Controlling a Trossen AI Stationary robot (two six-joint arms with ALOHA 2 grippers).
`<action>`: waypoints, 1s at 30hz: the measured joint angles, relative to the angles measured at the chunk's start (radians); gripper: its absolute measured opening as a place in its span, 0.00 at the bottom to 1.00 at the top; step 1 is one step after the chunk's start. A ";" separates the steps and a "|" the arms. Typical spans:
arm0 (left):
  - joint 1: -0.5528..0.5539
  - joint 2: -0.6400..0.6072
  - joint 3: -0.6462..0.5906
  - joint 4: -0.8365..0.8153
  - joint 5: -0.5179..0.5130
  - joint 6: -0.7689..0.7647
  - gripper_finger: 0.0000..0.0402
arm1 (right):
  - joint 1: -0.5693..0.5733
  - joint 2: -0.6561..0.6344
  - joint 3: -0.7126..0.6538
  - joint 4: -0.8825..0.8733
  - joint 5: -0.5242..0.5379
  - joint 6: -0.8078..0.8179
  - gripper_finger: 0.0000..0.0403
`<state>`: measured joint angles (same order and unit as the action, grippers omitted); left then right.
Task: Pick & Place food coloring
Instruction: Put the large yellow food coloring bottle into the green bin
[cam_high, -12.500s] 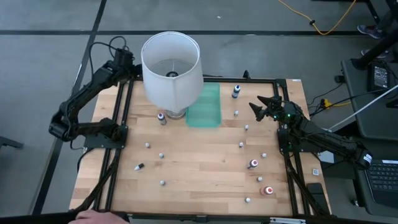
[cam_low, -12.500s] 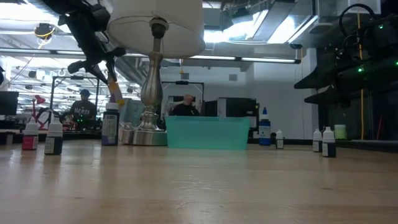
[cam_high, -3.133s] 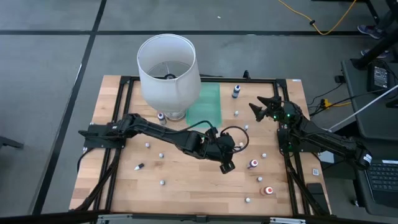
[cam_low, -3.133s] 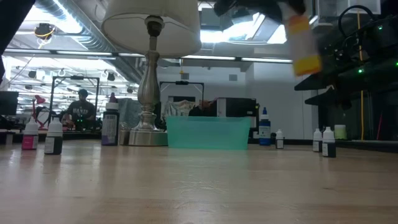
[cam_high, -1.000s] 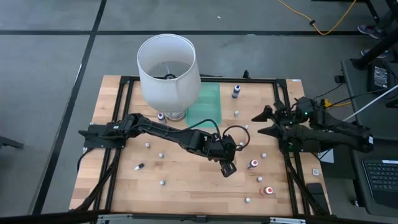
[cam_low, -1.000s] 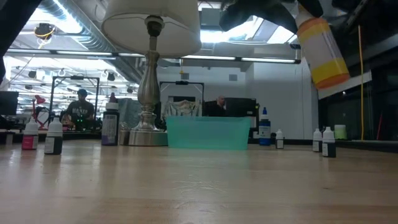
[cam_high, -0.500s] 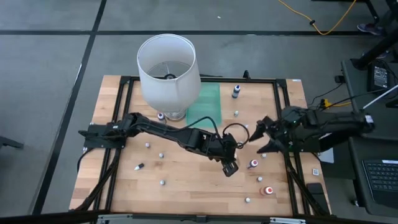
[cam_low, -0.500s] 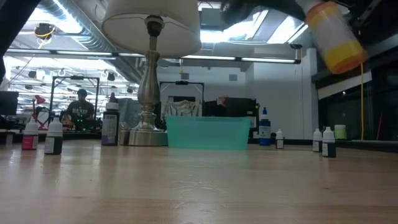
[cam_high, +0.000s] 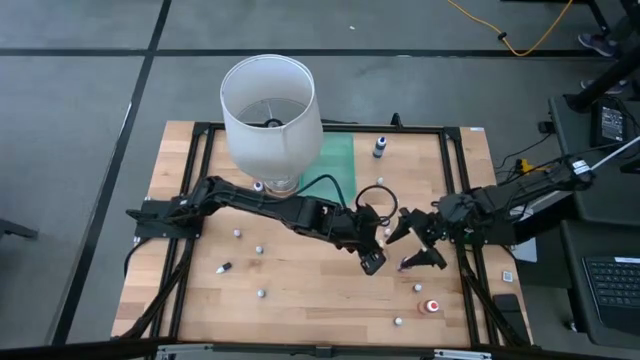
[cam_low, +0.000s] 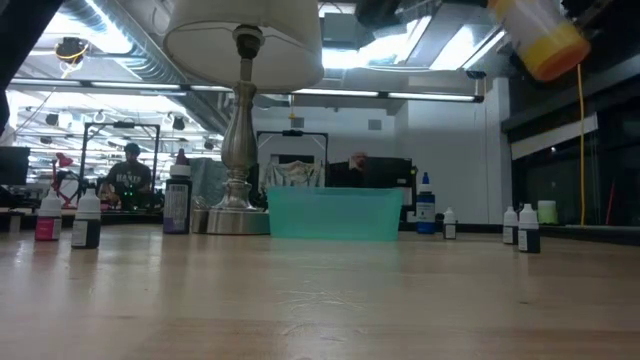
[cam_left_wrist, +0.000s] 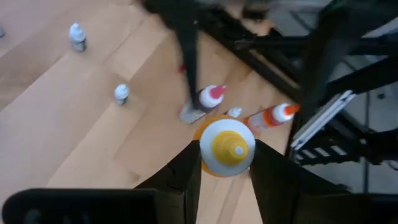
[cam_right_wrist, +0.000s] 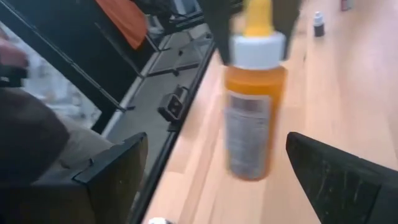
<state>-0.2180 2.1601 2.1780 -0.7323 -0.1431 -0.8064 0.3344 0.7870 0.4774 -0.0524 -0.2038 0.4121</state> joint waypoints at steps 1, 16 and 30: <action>0.000 -0.004 0.000 0.008 0.004 0.006 0.27 | 0.005 0.010 0.000 0.002 0.014 -0.001 0.95; 0.004 -0.024 0.000 0.026 -0.023 0.033 0.27 | 0.017 0.138 0.000 0.137 0.081 0.045 0.92; 0.003 -0.023 0.000 0.032 -0.031 0.033 0.27 | 0.017 0.144 0.000 0.145 0.049 0.110 0.42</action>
<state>-0.2148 2.1368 2.1780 -0.7006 -0.1737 -0.7731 0.3511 0.9314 0.4770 0.0921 -0.1544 0.5225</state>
